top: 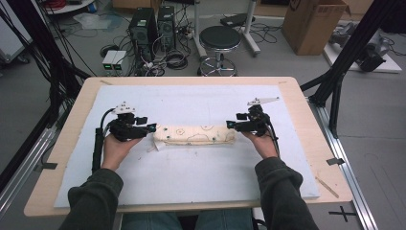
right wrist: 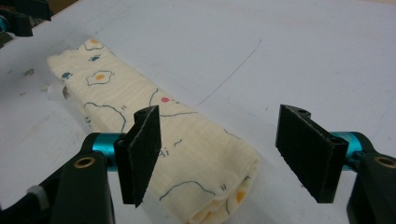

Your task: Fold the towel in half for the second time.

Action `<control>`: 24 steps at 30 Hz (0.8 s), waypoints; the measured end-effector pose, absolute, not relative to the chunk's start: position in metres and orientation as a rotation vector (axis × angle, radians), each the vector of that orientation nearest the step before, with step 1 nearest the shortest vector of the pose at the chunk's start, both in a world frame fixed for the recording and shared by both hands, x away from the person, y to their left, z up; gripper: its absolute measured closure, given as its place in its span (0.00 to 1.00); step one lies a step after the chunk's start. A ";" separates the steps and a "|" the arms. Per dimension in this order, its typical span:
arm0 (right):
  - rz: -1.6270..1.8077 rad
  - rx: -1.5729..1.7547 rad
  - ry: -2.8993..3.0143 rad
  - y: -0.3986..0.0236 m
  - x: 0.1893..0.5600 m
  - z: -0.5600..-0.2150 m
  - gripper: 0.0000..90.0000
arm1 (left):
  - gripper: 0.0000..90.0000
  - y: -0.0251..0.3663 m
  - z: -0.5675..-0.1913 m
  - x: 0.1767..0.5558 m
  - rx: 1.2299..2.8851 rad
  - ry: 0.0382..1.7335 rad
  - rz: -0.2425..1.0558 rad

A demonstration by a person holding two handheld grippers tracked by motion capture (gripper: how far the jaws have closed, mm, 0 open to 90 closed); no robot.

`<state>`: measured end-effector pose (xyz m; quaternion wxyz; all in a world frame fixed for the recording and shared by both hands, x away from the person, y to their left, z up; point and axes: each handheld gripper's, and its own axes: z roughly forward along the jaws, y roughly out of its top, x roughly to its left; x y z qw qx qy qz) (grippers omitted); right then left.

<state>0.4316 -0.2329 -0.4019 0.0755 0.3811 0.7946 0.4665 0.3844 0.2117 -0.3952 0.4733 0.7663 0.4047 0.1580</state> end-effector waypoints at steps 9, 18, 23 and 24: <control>1.414 1.124 2.363 -0.233 0.428 -0.398 0.30 | 0.47 0.212 -0.392 0.380 1.876 0.976 0.386; 1.458 1.109 2.330 -0.232 0.420 -0.392 0.25 | 0.45 0.212 -0.388 0.375 1.868 0.957 0.378; 1.465 1.077 2.334 -0.229 0.416 -0.388 0.24 | 0.43 0.209 -0.385 0.369 1.874 0.931 0.379; 1.463 1.070 2.335 -0.229 0.415 -0.388 0.24 | 0.43 0.209 -0.384 0.368 1.876 0.926 0.383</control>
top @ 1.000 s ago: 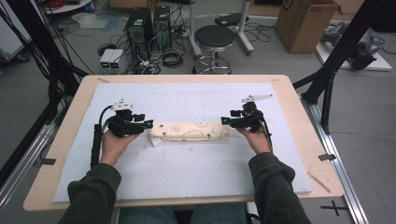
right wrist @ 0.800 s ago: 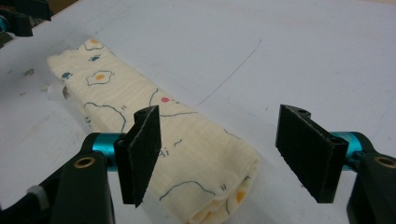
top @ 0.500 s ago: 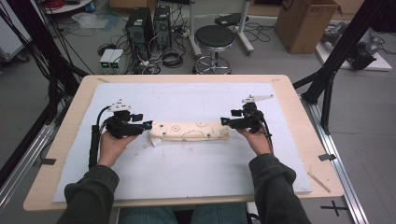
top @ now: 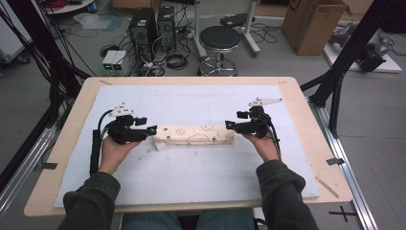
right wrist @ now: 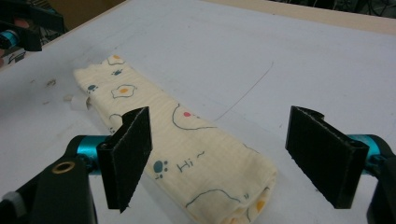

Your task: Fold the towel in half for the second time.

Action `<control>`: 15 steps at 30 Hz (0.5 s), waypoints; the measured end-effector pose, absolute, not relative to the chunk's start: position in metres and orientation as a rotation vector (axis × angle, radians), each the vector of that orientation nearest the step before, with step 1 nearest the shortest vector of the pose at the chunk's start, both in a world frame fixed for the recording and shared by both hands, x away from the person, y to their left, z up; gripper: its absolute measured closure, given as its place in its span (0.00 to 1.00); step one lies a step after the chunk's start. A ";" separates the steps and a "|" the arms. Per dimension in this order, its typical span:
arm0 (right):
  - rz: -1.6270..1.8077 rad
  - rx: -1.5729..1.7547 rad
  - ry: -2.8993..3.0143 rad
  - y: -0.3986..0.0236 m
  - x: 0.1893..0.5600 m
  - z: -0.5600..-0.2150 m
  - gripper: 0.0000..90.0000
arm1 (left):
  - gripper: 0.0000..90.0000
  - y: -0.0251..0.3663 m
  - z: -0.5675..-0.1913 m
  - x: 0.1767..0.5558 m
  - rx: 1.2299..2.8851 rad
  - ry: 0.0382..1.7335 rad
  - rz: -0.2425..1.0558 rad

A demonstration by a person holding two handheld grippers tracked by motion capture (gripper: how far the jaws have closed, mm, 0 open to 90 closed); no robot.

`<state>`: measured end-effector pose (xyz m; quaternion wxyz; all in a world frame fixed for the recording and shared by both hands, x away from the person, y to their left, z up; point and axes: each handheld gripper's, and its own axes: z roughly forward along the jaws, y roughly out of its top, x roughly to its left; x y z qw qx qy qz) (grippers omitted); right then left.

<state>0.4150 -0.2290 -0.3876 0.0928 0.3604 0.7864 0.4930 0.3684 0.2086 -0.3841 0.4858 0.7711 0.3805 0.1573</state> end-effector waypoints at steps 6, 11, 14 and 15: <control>1.467 1.049 2.334 -0.228 0.408 -0.382 0.23 | 0.42 0.212 -0.385 0.361 1.861 0.919 0.392; 1.455 1.033 2.345 -0.228 0.405 -0.381 0.23 | 0.41 0.217 -0.389 0.357 1.858 0.936 0.388; 1.448 1.041 2.352 -0.228 0.404 -0.381 0.22 | 0.39 0.218 -0.389 0.355 1.860 0.936 0.389; 1.443 1.041 2.352 -0.228 0.404 -0.381 0.22 | 0.39 0.218 -0.389 0.355 1.866 0.933 0.393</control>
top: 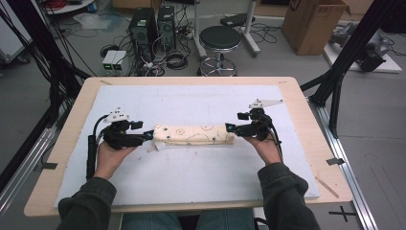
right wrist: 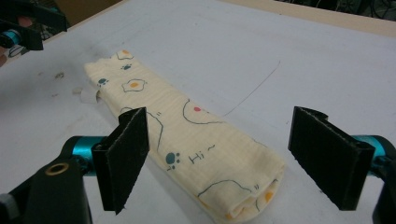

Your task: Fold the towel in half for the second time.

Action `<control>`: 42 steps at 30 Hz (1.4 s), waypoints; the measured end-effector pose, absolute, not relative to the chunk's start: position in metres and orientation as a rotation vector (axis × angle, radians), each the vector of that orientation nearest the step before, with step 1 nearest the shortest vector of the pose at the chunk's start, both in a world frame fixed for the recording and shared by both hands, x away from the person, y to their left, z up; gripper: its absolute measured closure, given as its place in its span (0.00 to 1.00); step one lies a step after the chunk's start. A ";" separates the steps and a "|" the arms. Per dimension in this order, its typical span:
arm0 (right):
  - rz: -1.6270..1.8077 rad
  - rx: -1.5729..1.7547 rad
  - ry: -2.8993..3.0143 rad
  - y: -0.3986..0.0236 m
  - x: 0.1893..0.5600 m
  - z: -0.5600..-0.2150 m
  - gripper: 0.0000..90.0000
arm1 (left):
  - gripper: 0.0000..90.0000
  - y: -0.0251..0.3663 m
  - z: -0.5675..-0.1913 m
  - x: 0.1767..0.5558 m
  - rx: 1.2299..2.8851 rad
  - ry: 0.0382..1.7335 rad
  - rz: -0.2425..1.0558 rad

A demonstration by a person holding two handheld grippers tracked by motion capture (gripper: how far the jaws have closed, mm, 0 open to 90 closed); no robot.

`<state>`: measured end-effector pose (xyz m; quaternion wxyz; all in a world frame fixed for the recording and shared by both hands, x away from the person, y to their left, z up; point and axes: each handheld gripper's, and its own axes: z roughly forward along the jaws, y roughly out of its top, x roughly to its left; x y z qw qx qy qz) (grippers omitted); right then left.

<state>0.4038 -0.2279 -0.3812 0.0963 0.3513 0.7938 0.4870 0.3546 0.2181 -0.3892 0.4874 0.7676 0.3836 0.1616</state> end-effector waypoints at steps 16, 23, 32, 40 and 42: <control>1.431 1.019 2.353 -0.229 0.392 -0.377 0.21 | 0.38 0.215 -0.383 0.341 1.882 0.883 0.401; 1.420 1.029 2.360 -0.234 0.386 -0.381 0.21 | 0.37 0.219 -0.385 0.334 1.875 0.884 0.401; 1.411 1.014 2.363 -0.237 0.378 -0.383 0.19 | 0.37 0.225 -0.389 0.324 1.873 0.892 0.404; 1.411 1.000 2.350 -0.239 0.371 -0.381 0.19 | 0.36 0.230 -0.391 0.315 1.874 0.892 0.410; 1.414 1.009 2.351 -0.240 0.369 -0.382 0.19 | 0.36 0.230 -0.391 0.313 1.873 0.892 0.411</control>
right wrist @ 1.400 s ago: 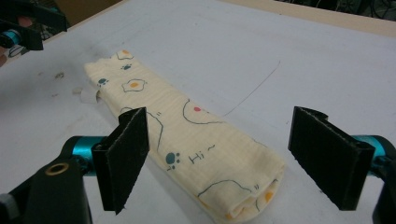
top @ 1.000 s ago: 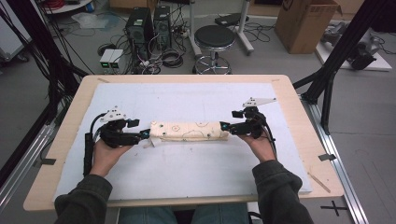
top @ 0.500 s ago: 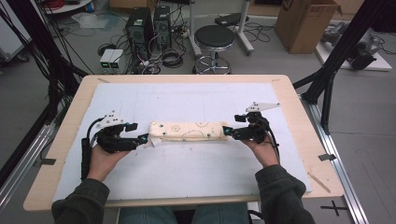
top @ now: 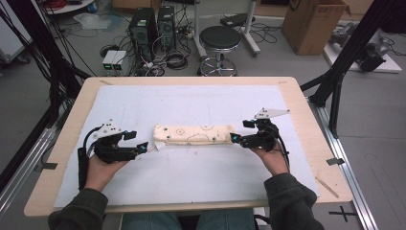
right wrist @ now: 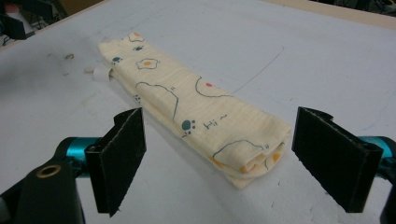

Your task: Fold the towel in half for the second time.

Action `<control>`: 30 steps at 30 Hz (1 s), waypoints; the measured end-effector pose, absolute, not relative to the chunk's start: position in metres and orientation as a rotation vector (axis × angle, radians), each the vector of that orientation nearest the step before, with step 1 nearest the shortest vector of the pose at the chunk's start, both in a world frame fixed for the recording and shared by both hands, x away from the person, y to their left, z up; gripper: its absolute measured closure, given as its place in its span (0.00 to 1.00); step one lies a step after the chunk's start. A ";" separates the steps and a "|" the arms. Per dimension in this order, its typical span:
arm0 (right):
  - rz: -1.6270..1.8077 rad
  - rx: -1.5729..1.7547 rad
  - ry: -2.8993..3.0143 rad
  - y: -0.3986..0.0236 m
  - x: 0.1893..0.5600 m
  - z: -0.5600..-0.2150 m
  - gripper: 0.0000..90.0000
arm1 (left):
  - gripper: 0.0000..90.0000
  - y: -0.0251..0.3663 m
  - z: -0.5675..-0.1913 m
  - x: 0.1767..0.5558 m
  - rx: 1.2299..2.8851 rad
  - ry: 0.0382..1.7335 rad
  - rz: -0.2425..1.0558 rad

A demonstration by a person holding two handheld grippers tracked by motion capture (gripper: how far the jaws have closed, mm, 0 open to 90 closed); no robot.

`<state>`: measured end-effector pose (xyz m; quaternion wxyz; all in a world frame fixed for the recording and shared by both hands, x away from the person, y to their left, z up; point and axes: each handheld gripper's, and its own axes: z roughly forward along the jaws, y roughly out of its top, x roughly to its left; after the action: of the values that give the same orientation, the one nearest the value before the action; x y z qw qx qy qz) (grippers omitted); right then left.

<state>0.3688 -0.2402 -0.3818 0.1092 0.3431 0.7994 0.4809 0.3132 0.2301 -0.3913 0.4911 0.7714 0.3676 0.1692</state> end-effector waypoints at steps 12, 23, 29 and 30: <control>1.417 1.019 2.332 -0.251 0.359 -0.389 0.16 | 0.34 0.233 -0.390 0.305 1.876 0.885 0.421; 1.411 1.024 2.325 -0.259 0.348 -0.391 0.15 | 0.32 0.236 -0.391 0.294 1.882 0.874 0.441; 1.406 1.026 2.315 -0.263 0.342 -0.394 0.14 | 0.31 0.237 -0.393 0.289 1.888 0.874 0.443; 1.410 1.027 2.308 -0.264 0.340 -0.394 0.14 | 0.31 0.237 -0.394 0.287 1.890 0.873 0.452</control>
<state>0.3401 -0.2638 -0.3940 0.1241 0.3521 0.7917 0.4835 0.2874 0.2366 -0.3942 0.4843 0.7762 0.3584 0.1856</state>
